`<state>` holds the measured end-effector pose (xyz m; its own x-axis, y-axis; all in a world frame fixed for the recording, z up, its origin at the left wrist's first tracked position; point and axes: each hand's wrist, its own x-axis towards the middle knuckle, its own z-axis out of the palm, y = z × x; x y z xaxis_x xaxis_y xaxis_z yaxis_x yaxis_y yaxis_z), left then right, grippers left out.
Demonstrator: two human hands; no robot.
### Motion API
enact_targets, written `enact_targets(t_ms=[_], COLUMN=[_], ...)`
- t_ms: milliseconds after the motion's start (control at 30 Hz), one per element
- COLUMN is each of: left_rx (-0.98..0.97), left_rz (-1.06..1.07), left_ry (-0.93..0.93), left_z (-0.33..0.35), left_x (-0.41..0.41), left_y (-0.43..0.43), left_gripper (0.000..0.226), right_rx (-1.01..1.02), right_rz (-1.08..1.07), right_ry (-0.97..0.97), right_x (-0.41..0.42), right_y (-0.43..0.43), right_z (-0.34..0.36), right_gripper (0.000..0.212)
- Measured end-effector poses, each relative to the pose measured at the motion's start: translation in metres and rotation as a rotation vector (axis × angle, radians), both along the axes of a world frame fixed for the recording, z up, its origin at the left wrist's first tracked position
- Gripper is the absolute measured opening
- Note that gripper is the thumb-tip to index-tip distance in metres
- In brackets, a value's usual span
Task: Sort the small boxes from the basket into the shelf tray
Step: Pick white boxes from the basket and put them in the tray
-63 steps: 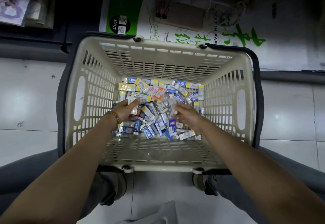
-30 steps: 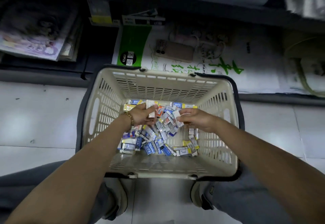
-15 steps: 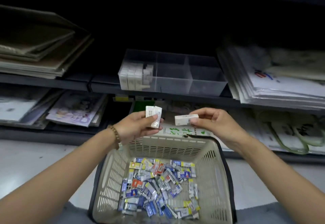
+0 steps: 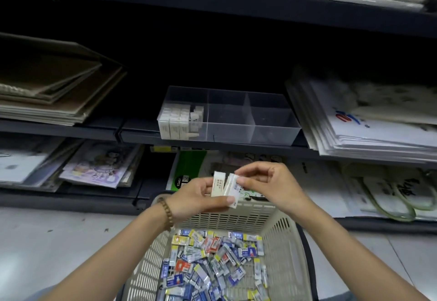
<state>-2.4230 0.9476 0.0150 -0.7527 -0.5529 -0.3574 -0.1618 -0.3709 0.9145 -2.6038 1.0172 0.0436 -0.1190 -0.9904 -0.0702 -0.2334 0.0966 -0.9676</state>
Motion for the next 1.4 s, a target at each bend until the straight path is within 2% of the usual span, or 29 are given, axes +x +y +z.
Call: enact_targets(t_ms=[167, 367, 500, 633, 700, 767, 833, 933, 1200, 1400], left_rx=[-0.015, -0.047, 0.128, 0.166, 0.099, -0.105, -0.240, -0.261, -0.358, -0.398], left_rz=[0.021, -0.022, 0.105, 0.154, 0.094, 0.026, 0.015, 0.017, 0.199, 0.253], left_ry=[0.032, 0.026, 0.034, 0.019, 0.009, -0.055, -0.082, 0.004, 0.095, 0.137], left_z=[-0.001, -0.001, -0.001, 0.001, 0.001, 0.001, 0.001, 0.004, 0.014, 0.013], left_x=[-0.003, -0.004, -0.004, -0.003, -0.003, -0.002, 0.000, 0.002, 0.006, 0.008], left_y=[-0.002, -0.002, -0.006, -0.007, -0.004, -0.003, -0.004, -0.010, -0.028, -0.031], left_gripper=[0.034, 0.028, 0.026, 0.030, 0.041, 0.054, 0.056, 0.043, 0.040, 0.042], right_rx=[0.052, 0.161, 0.141, 0.139, 0.115, 0.089, 0.069, 0.050, -0.072, -0.101], right_rz=[-0.096, 0.033, 0.014, 0.035, 0.012, -0.015, -0.029, -0.045, -0.097, -0.064], right_ry=[-0.064, -0.153, -0.190, -0.249, -0.248, -0.250, -0.243, -0.222, -0.250, -0.214], right_x=[0.001, 0.002, -0.002, 0.001, 0.005, 0.009, 0.010, 0.012, 0.021, 0.025], right_y=[-0.002, 0.000, -0.002, -0.002, -0.003, -0.003, -0.003, -0.003, -0.016, -0.021], right_z=[-0.004, -0.005, -0.001, -0.001, -0.003, -0.004, -0.003, -0.002, 0.012, 0.010], right_gripper=[0.021, 0.028, 0.029, 0.028, 0.025, 0.025, 0.028, 0.031, 0.031, 0.037])
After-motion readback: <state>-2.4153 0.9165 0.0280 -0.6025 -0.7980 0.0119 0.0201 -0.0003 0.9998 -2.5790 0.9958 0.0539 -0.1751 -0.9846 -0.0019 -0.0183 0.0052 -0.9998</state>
